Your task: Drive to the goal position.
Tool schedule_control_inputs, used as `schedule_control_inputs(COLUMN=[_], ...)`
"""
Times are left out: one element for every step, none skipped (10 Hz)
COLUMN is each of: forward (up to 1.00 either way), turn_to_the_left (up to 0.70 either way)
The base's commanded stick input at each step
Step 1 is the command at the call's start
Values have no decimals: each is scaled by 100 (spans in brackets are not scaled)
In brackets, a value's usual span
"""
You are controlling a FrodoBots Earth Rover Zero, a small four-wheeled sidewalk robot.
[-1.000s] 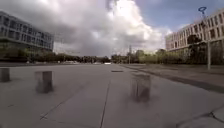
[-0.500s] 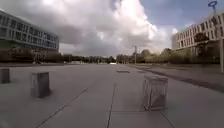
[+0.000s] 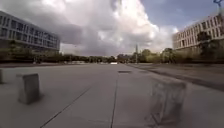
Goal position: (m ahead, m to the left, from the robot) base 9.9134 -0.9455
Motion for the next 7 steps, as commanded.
schedule_control_inputs(forward=[70,70,70,70,70,70,70], turn_to_the_left=[0,0,0,0,0,0,0])
